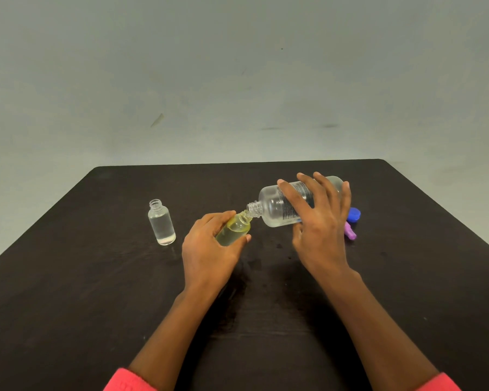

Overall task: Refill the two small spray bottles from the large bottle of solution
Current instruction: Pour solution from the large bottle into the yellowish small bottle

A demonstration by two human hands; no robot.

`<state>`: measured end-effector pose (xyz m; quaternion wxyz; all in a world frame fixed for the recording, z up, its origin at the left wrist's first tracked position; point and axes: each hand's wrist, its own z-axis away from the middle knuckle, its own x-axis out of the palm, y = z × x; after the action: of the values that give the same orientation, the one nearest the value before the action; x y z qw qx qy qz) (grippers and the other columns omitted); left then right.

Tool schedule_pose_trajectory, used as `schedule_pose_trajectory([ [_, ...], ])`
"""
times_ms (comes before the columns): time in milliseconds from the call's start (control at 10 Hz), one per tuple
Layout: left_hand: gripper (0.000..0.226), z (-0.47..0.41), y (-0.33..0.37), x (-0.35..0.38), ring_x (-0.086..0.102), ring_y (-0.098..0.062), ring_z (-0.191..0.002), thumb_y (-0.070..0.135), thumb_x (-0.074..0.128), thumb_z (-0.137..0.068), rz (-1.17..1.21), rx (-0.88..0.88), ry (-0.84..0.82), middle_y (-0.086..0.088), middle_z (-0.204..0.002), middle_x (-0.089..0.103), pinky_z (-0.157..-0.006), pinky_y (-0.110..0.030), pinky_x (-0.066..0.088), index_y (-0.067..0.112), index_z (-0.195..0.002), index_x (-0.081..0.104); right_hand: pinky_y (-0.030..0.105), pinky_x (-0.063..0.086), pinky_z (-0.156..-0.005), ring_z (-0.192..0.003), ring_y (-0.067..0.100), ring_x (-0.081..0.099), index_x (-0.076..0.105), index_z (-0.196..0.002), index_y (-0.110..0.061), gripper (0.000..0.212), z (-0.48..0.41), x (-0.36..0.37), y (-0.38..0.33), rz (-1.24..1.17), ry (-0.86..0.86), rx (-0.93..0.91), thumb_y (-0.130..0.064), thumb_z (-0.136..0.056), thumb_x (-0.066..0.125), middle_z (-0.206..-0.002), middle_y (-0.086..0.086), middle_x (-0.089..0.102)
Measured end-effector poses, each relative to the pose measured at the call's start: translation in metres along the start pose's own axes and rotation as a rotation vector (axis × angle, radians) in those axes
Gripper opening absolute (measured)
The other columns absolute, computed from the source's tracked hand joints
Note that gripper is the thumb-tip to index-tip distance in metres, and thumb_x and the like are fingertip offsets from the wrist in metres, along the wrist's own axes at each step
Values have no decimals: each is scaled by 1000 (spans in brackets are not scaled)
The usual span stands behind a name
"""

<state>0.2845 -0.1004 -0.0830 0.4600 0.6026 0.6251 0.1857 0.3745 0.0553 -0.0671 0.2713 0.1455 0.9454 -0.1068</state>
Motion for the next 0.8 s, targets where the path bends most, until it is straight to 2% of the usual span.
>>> schedule_pose_trajectory([
  [800, 45, 1, 1, -1, 61, -6, -98, 22, 85, -64, -2, 1, -3, 15, -101, 66, -90, -38, 52, 27, -107, 69, 55, 9, -115, -131, 30, 38, 55, -130, -25, 84, 0, 0, 0, -2, 4, -2, 16, -59, 68, -132, 10, 53],
])
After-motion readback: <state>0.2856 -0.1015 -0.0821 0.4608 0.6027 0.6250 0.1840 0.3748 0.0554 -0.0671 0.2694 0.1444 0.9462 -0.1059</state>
